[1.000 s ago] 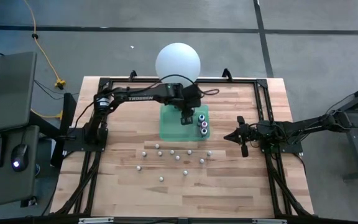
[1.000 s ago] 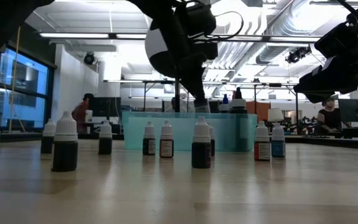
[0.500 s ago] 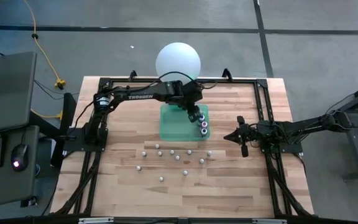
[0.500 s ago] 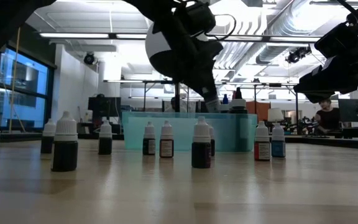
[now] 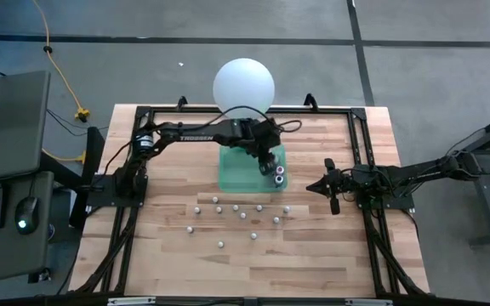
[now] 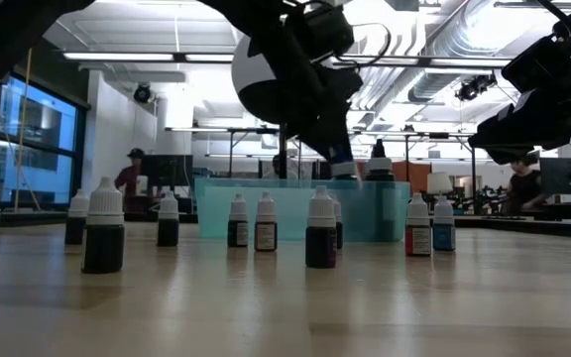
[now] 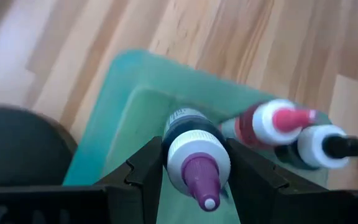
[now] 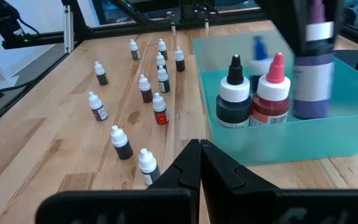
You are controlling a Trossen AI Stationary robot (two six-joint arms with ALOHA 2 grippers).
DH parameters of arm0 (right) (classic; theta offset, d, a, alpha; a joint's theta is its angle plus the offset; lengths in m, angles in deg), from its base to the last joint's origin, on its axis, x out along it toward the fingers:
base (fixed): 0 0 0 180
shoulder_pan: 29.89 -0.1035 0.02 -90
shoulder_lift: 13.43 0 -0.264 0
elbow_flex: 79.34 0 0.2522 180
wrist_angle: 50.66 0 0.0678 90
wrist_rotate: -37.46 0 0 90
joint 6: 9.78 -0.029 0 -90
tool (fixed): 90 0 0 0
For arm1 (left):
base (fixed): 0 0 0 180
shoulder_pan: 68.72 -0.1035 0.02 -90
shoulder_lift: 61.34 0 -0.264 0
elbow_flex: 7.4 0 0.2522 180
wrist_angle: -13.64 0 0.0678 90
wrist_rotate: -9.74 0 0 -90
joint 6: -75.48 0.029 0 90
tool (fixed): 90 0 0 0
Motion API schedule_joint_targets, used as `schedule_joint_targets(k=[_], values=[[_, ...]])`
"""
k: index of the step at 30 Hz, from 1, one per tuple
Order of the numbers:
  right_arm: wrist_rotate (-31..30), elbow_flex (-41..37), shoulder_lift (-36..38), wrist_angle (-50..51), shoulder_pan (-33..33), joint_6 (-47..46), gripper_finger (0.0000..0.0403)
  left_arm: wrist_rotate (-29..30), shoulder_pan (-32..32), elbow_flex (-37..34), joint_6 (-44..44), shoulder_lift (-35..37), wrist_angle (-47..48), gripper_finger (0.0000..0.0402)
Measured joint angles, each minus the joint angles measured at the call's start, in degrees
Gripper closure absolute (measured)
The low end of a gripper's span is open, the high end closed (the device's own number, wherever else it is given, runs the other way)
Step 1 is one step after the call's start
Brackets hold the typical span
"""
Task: Pick & Place food coloring
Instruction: Put the large purple food coloring bottle into the bin
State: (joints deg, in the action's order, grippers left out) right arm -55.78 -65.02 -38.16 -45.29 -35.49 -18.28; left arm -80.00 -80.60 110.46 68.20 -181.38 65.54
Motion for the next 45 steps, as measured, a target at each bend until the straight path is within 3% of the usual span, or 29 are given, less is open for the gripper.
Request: schedule_joint_targets(k=[15, 34, 45], values=[[0.0, 0.0, 0.0, 0.1, 0.0, 0.0, 0.0402, 4.4, -0.1, 0.0, 3.0, -2.3, -2.3, 0.0259], [0.0, 0.0, 0.0, 0.1, 0.0, 0.0, 0.0402, 3.1, -0.1, 1.0, 5.6, -4.5, -2.3, 0.0258], [0.0, 0.0, 0.0, 0.1, 0.0, 0.0, 0.0402, 2.1, -0.1, 5.2, 5.7, -4.6, -0.7, 0.0182]])
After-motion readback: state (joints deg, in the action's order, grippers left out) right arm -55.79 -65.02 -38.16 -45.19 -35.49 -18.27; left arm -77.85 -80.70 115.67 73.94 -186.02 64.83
